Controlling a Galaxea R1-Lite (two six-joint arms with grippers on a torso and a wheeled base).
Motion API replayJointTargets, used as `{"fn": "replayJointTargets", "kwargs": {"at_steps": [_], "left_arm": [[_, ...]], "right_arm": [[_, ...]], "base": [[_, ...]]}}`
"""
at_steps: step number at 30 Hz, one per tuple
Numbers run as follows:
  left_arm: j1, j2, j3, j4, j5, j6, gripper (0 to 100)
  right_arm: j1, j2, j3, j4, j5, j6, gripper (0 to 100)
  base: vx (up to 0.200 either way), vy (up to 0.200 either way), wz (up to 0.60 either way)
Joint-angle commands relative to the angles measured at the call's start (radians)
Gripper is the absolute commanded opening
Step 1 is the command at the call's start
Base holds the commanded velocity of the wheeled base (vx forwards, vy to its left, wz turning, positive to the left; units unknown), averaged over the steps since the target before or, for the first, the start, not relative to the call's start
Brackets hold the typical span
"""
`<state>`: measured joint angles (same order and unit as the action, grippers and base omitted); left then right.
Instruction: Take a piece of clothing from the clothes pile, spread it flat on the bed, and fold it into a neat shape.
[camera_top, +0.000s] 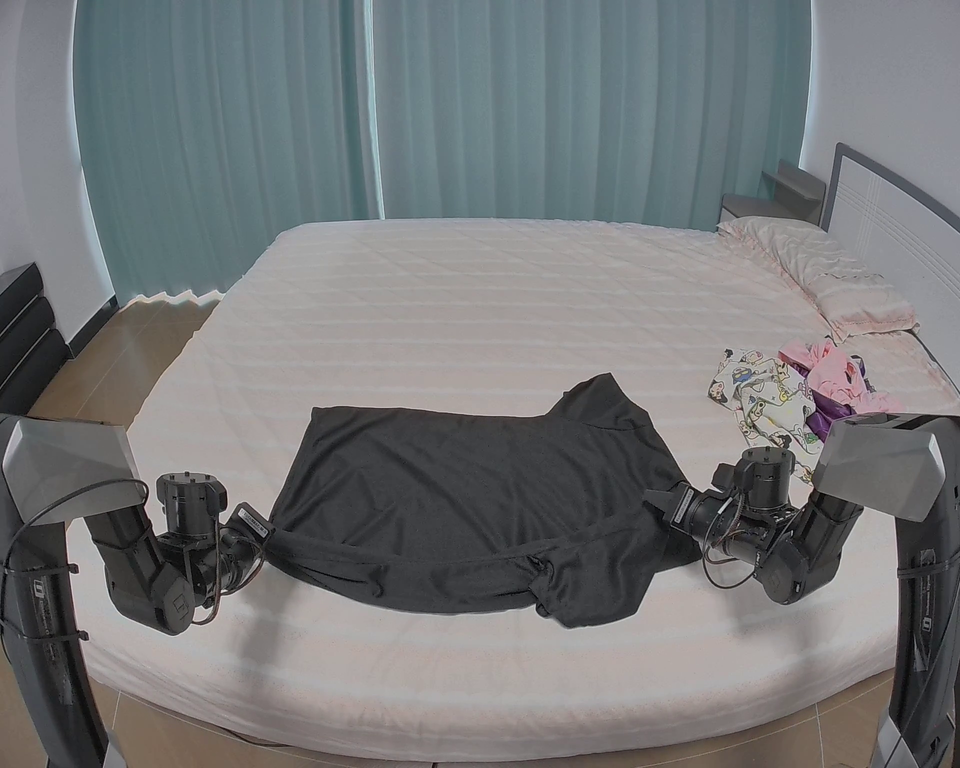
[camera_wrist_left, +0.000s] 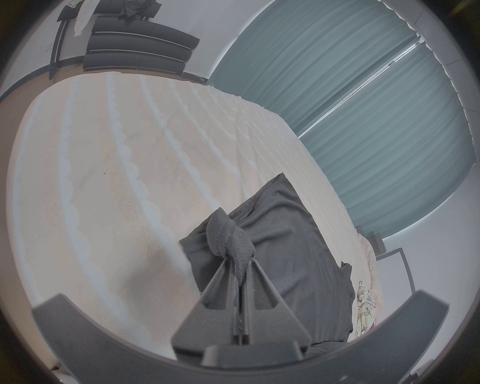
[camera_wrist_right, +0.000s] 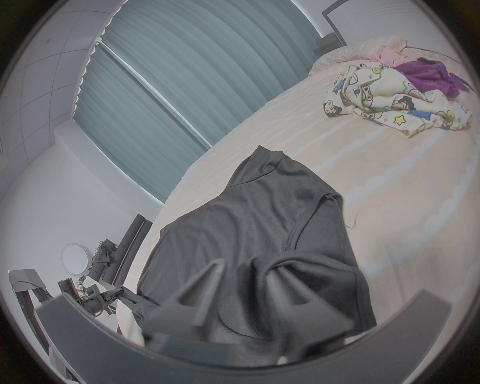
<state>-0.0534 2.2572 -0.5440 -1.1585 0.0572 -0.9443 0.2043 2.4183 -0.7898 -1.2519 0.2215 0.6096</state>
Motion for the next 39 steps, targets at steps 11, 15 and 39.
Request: {"fn": "replayJointTargets", "kwargs": {"at_steps": [11, 15, 39], "left_arm": [[0.001, 0.09, -0.053, -0.001, 0.004, -0.011, 0], [0.003, 0.093, -0.054, -0.001, 0.004, -0.014, 0], [0.001, 0.093, -0.047, -0.001, 0.004, -0.014, 0]], "right_arm": [[-0.072, -0.004, -0.003, -0.052, 0.01, 0.059, 100], [-0.094, -0.005, 0.055, -0.058, 0.015, 0.053, 100], [0.132, 0.005, 0.422, -0.261, 0.099, -0.011, 100]], "base": [[0.0, 0.0, 0.0], [0.0, 0.0, 0.0], [0.0, 0.0, 0.0]]}}
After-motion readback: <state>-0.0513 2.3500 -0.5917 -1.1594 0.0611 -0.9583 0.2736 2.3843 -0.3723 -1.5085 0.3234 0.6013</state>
